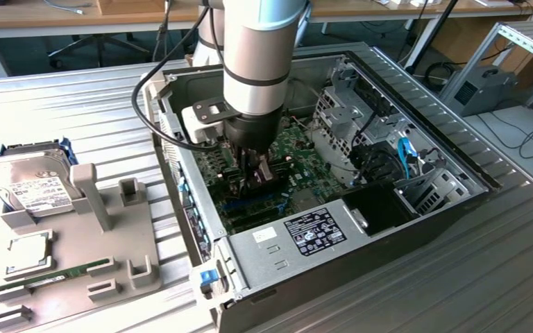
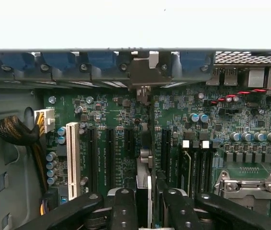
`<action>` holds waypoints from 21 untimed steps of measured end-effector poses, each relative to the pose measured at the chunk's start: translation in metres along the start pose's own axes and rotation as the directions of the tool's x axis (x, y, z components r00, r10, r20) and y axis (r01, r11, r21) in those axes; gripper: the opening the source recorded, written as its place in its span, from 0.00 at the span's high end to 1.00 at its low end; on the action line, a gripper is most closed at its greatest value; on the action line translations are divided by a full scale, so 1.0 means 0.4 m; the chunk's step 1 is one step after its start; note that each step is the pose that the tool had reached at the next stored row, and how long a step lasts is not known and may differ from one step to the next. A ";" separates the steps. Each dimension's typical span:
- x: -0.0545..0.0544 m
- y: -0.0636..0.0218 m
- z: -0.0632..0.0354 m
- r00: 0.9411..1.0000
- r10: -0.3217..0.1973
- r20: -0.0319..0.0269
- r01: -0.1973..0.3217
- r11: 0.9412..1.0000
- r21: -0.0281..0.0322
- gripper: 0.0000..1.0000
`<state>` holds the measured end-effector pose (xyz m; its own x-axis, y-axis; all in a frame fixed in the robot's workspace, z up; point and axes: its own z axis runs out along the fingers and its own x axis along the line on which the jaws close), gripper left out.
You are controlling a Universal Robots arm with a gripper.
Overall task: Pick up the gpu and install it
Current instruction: 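Insert the gpu into the slot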
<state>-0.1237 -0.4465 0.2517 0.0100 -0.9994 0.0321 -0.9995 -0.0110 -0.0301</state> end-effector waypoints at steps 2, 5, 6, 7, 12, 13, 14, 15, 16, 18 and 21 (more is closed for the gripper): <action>0.000 0.000 0.001 1.000 0.000 0.000 0.000 1.000 0.000 0.74; 0.000 0.000 0.002 1.000 0.000 0.000 0.000 1.000 0.000 0.74; 0.000 0.000 0.002 1.000 0.000 0.000 0.000 1.000 0.000 0.74; 0.000 0.000 0.002 1.000 0.000 0.000 0.000 1.000 0.000 0.74; 0.000 0.000 0.002 1.000 0.000 0.000 0.000 1.000 0.000 0.74; 0.000 0.000 0.002 1.000 0.000 0.000 0.000 1.000 0.000 0.74; 0.000 0.000 0.003 1.000 0.000 0.001 0.000 1.000 0.000 0.73; 0.000 0.000 0.003 1.000 0.000 0.001 0.000 1.000 0.000 0.67; 0.000 0.000 0.003 1.000 0.000 0.001 0.000 1.000 0.001 0.67; 0.000 0.000 0.003 1.000 0.000 0.001 0.000 1.000 0.000 0.62; 0.000 0.000 0.002 1.000 0.000 0.000 0.000 1.000 0.000 0.62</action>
<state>-0.1237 -0.4465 0.2508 0.0099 -0.9994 0.0319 -0.9995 -0.0109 -0.0302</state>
